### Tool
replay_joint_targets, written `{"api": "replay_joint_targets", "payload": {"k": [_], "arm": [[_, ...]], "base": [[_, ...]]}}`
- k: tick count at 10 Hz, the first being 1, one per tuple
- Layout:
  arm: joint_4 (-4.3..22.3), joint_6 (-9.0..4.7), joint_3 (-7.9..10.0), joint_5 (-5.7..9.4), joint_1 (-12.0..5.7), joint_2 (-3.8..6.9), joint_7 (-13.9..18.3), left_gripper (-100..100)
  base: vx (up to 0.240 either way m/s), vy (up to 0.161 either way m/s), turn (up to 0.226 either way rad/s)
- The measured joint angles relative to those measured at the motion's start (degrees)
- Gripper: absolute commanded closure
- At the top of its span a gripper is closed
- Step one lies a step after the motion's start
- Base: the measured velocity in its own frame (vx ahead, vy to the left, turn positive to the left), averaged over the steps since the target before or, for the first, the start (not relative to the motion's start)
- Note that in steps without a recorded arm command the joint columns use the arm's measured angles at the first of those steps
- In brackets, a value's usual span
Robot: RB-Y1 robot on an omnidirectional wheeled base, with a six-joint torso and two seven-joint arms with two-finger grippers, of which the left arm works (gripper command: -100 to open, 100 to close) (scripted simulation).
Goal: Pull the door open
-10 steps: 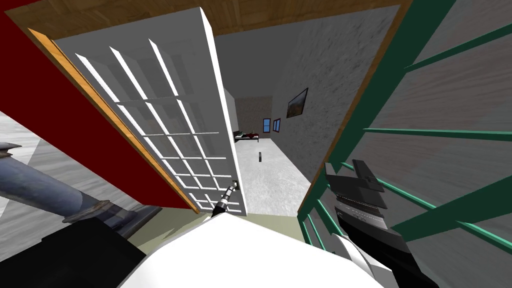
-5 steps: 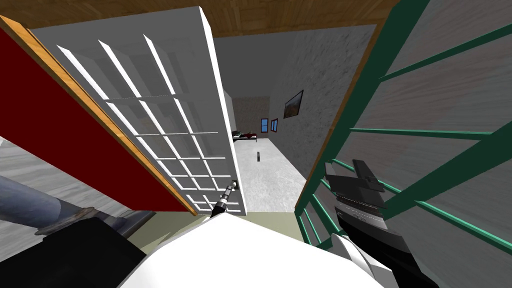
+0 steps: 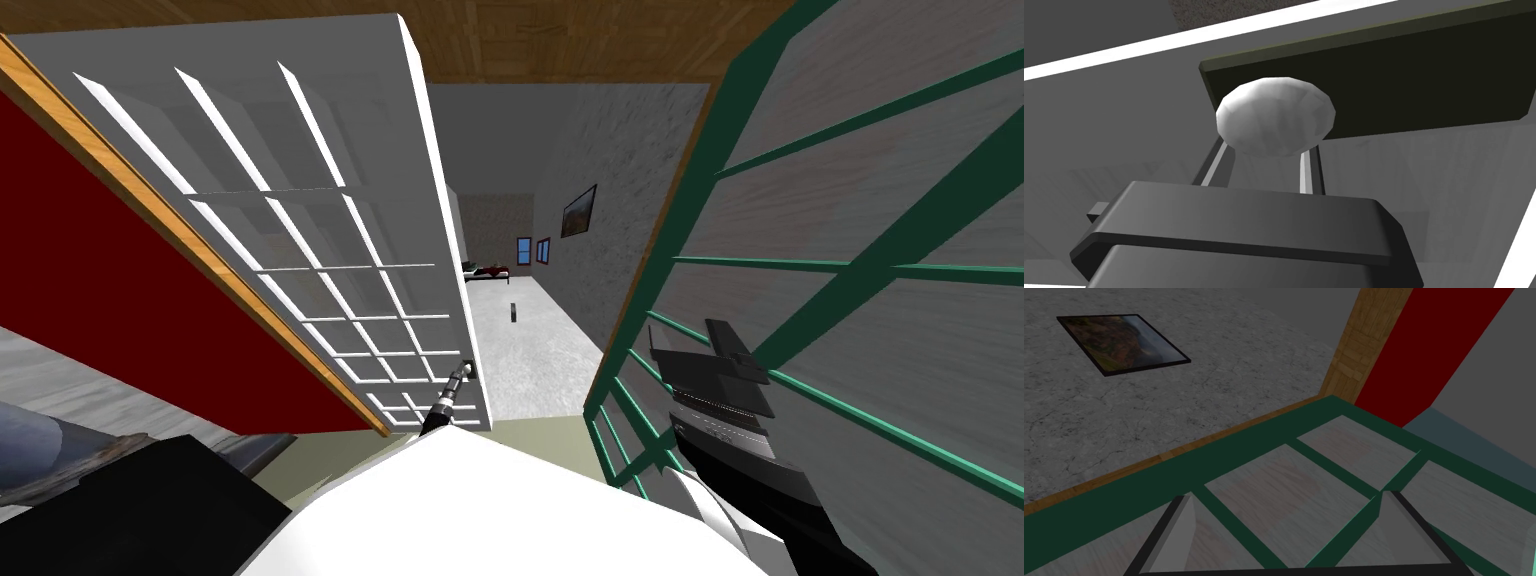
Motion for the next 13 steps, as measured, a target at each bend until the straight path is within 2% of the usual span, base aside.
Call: {"api": "replay_joint_targets", "payload": {"k": [2, 4, 5, 6, 8, 9, 10, 11, 12, 13], "arm": [[-0.65, 0.36, -0.35, 1.28, 0.56, -0.14, 2.55, 100], [-0.44, 0.51, -0.53, 2.63, 0.42, -0.09, 4.94, 100], [1.46, -0.72, -0.7, 3.05, -0.32, -0.08, 6.15, 100], [1.7, -0.79, -0.84, 3.19, -0.51, 0.12, 6.83, 100], [-0.02, 0.64, -0.79, 3.3, 0.18, 0.21, 6.88, 100], [-2.83, 2.04, -0.79, 4.08, 1.79, 0.28, 7.7, 100], [0.22, 0.41, -1.0, 4.4, 0.28, 0.23, 8.87, 100], [0.98, -0.39, -1.07, 4.51, 0.0, 0.08, 9.24, 100], [-0.21, 0.48, -0.98, 4.59, 0.36, -0.26, 8.82, 100], [-1.48, 1.42, -1.01, 5.36, 1.03, -0.14, 9.65, 100]], "base": [[-0.045, 0.011, -0.07], [-0.051, 0.017, -0.088], [-0.025, -0.003, -0.005], [0.001, -0.016, 0.032], [-0.018, 0.004, -0.062], [-0.045, 0.03, -0.059], [-0.02, 0.002, 0.0], [0.003, -0.012, 0.031], [-0.042, 0.009, -0.132], [-0.053, 0.024, -0.084]]}}
